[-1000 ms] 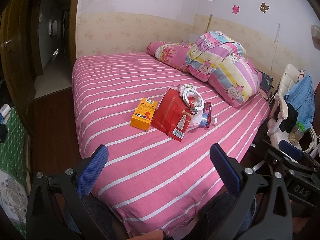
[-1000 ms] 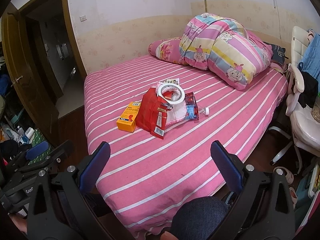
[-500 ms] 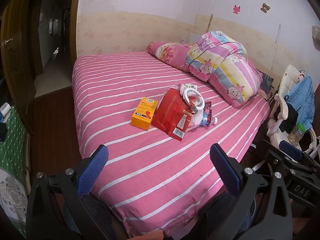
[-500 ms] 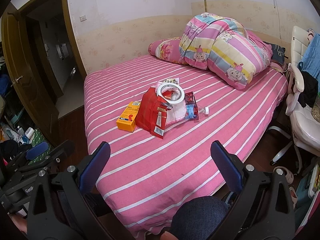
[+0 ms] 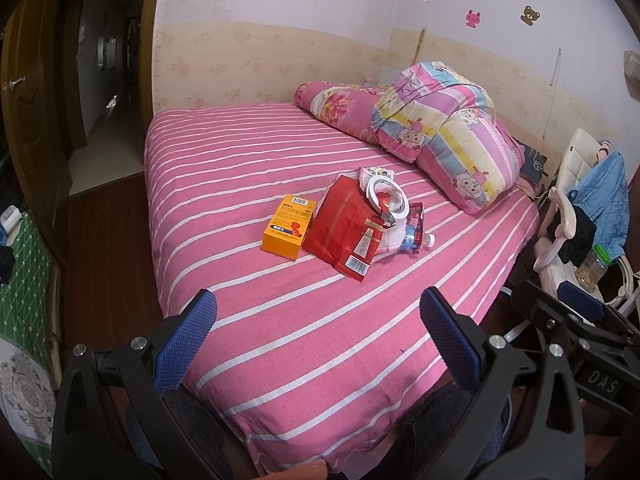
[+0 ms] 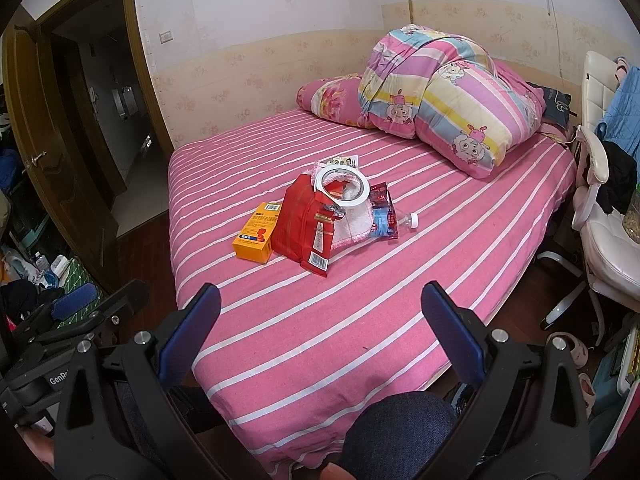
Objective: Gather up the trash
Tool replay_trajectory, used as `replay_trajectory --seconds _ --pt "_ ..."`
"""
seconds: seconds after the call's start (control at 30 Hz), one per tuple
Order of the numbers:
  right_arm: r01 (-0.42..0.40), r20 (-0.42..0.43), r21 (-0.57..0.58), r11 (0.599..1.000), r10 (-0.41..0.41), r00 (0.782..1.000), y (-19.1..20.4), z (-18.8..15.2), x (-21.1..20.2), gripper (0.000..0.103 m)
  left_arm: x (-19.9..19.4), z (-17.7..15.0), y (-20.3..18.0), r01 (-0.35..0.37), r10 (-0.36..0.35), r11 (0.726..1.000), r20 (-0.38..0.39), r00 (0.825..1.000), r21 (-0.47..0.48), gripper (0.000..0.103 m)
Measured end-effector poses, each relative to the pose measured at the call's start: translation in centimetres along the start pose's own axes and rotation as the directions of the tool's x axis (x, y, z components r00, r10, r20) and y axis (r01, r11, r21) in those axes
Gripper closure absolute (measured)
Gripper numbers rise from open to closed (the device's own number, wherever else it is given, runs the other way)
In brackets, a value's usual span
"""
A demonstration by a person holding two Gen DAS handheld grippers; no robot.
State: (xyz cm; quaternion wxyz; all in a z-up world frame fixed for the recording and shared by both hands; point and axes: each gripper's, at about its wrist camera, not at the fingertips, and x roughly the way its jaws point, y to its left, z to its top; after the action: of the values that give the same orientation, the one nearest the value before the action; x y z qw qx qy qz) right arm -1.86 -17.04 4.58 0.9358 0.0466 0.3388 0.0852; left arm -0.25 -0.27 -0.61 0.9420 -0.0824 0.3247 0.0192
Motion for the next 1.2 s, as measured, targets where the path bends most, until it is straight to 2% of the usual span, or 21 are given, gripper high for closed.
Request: replay_trajectory --seconds 0.7,0.93,1.0,1.2 --pt "-0.006 -0.011 -0.003 1.0 0.006 1.0 0.1 -0.4 0.7 0.004 0.4 -0.3 0.0 -0.002 0.002 1.0 -0.012 1.0 -0.016 0.005" --pt "-0.016 -0.019 0.005 1.0 0.016 1.0 0.0 -0.5 1.4 0.004 1.8 -0.8 1.4 -0.017 0.016 0.999 -0.021 1.0 -0.037 0.005" --pt "-0.038 -0.029 0.016 0.999 0.038 0.999 -0.4 -0.6 2.1 0.004 2.4 -0.8 2.0 -0.012 0.011 0.999 -0.023 1.0 -0.05 0.005" --pt "-0.181 -0.06 0.056 0.982 0.184 0.981 -1.1 -1.3 5.5 0.004 5.9 -1.8 3.6 0.057 -0.062 0.996 -0.066 0.996 -0.073 0.005"
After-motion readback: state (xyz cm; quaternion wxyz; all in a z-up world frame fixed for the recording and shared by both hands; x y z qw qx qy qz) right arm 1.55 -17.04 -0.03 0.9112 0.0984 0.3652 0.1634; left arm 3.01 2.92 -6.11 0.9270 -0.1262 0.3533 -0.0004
